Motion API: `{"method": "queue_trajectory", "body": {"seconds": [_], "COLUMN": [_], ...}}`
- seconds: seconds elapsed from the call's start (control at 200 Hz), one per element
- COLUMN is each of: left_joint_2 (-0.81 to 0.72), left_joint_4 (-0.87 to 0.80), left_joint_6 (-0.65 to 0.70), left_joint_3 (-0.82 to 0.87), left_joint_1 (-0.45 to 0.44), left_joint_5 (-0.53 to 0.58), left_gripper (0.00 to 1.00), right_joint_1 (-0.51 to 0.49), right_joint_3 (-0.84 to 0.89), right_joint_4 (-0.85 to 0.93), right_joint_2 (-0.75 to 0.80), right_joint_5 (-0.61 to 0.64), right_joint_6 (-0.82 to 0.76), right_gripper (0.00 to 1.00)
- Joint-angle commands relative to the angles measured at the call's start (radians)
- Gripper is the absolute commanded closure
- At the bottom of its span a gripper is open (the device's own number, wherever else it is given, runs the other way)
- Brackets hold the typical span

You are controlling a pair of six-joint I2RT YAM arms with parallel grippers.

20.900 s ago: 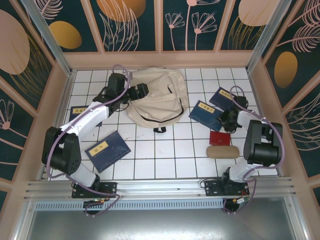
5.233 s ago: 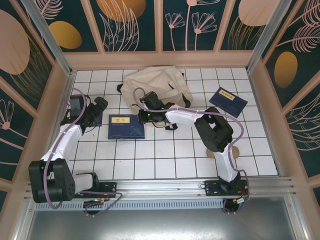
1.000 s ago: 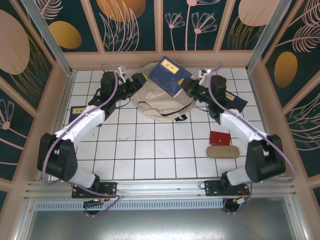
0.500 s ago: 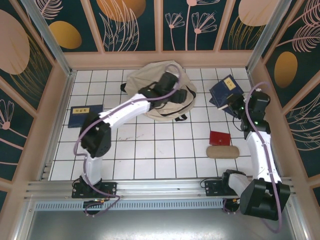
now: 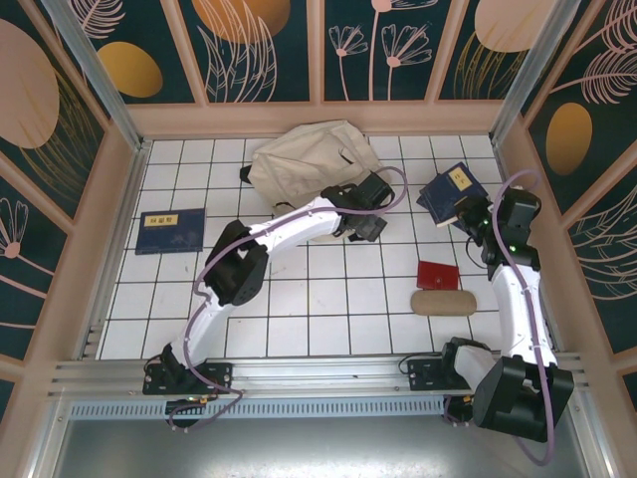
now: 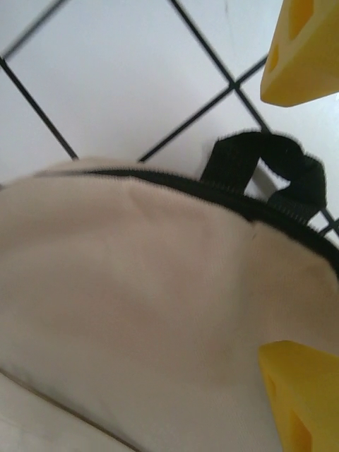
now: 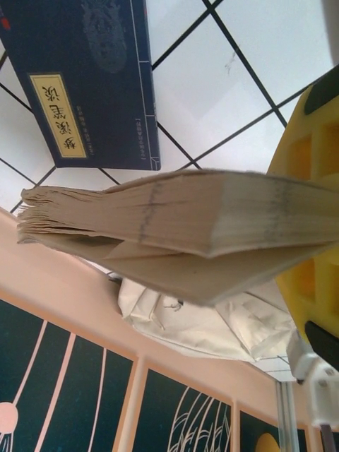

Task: Pack the student bag
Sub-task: Open the student bag at the top-center of the table.

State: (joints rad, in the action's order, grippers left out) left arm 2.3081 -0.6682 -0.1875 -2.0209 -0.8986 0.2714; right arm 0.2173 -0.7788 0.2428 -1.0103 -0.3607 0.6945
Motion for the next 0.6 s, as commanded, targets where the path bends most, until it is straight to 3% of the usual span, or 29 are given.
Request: {"method": "queue_trajectory", "body": {"seconds": [0.0,0.11,0.32,0.455,0.596], "left_joint_2": [0.037,0.059,0.032,0.019,-0.003], "left_joint_4": [-0.071,-0.076,-0.048,-0.038,-0.040], "left_joint_6": [-0.009,-0.029,-0.063,-0.058,-0.061], "left_joint_3": [-0.080,-0.125,-0.138,-0.133,-0.124], "left_joint_1": [0.008,0.012,0.033,0.048,0.081], "left_joint_5": [0.149,0.208,0.245,0.224,0.184], "left_gripper": [0.15,0.22,0.50,0.60,0.91], "right_joint_1": [0.007,0.007,0.006,0.005,0.005], "right_joint_3": [0.007,0.001,-0.004,0.005,0.013], "right_joint_4": [-0.059,-0.059,-0.061,-0.078,-0.093], "right_joint_2": [0.012,0.013,0.009,0.007,0.008], "right_joint_5": [-0.042,-0.050,-0.061,-0.085,-0.152], "right_joint_6": [0.028,0.033,0.034,0.042,0.033], "right_gripper": [1.00,1.00,1.00,1.00,1.00]}}
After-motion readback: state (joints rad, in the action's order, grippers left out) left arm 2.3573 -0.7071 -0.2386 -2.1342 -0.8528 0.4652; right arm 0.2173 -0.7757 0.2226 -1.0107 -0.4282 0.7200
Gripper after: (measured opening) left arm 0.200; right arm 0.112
